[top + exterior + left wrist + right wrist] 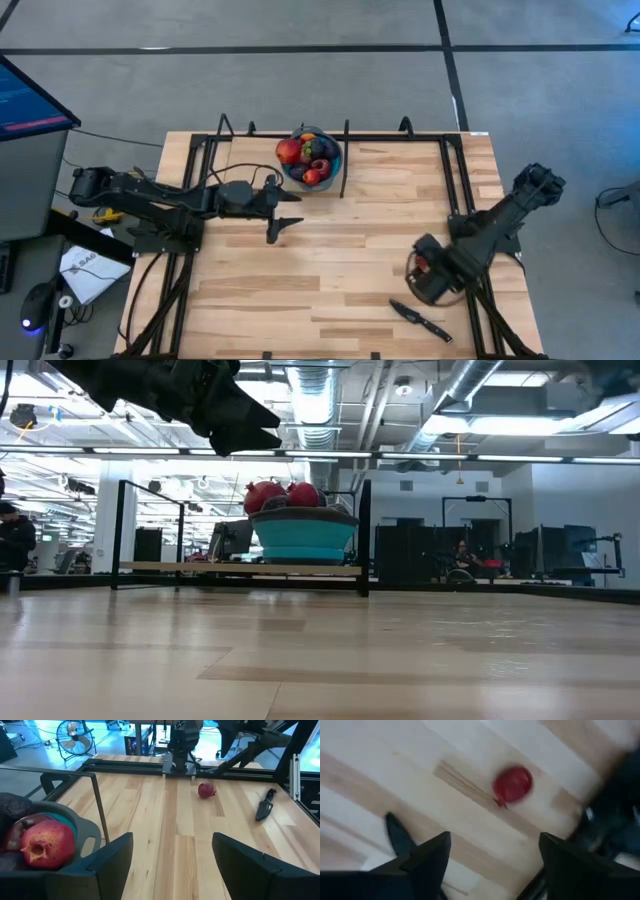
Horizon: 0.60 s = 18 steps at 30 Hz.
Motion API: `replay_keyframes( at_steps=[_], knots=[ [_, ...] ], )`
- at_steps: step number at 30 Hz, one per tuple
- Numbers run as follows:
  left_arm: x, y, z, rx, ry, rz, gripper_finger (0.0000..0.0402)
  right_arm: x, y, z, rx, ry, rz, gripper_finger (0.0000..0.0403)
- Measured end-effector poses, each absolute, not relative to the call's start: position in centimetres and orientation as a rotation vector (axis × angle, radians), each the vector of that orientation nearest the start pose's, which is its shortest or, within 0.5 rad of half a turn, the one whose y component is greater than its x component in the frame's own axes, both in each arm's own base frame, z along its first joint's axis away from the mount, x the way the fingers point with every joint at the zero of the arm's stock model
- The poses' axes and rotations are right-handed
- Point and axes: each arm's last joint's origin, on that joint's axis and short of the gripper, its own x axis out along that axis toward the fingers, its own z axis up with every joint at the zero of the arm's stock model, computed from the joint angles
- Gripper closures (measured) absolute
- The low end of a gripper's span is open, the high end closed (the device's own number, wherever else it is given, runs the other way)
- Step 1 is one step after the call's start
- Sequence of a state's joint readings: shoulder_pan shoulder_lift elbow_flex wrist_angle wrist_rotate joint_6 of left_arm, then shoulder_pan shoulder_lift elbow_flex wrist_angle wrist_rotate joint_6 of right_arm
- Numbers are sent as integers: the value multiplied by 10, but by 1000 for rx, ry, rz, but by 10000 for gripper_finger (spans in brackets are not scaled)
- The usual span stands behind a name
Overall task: Pick & Place Fruit
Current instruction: Put the red pomegranate into the blue strainer bowl on the shelf
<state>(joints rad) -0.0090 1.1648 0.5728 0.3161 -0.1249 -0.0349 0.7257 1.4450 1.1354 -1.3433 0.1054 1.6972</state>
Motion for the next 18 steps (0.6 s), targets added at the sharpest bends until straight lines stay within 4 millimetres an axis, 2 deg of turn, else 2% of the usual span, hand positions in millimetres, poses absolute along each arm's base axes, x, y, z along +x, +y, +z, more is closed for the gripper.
replay_keyframes(
  at_steps=[3, 8, 13, 18],
  knots=[
    [245, 1, 233, -16, 271, 120, 135, 160, 163, 245, 724, 1320, -945, 87],
    [246, 1, 234, -13, 265, 119, 135, 143, 169, 213, 789, 1258, -1024, 87],
    [246, 1, 234, -13, 265, 116, 135, 142, 158, 184, 802, 1193, -1054, 90],
    [246, 0, 234, -13, 264, 115, 135, 143, 144, 164, 798, 1168, -1082, 92]
  ],
)
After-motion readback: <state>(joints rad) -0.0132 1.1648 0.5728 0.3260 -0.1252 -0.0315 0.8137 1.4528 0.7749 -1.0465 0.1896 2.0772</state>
